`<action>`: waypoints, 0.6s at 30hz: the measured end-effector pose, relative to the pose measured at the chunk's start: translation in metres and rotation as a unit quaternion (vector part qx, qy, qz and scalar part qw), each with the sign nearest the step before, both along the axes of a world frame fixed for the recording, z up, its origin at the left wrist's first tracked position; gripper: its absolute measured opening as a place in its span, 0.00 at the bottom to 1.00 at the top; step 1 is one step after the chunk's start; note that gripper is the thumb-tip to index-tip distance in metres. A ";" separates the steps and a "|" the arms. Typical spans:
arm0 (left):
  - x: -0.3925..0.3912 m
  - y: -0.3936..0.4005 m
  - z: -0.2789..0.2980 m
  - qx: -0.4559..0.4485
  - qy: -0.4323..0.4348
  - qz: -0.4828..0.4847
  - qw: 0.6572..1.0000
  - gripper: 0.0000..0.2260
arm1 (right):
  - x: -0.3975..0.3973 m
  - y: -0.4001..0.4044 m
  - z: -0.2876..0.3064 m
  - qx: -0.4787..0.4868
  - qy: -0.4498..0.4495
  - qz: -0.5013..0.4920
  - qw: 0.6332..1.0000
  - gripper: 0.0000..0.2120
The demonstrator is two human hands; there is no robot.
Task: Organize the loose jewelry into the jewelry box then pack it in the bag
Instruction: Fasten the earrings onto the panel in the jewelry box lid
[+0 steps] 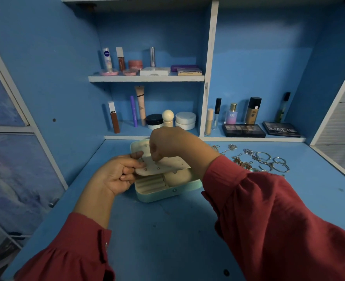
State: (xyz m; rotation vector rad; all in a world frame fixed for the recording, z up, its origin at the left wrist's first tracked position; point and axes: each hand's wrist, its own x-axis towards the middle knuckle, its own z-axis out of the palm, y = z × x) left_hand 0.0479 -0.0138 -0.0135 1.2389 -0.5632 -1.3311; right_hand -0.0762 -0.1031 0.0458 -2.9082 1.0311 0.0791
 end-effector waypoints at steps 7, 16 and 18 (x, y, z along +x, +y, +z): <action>0.001 0.001 -0.001 -0.006 -0.024 -0.004 1.000 0.12 | 0.012 0.000 0.002 -0.004 0.035 -0.009 0.999 0.08; 0.002 0.001 -0.002 -0.010 -0.034 -0.019 0.999 0.11 | -0.050 -0.007 -0.017 0.165 -0.191 -0.034 0.967 0.06; 0.003 0.000 -0.003 -0.013 -0.021 -0.015 1.000 0.10 | -0.070 -0.010 -0.019 0.187 -0.214 -0.055 0.957 0.06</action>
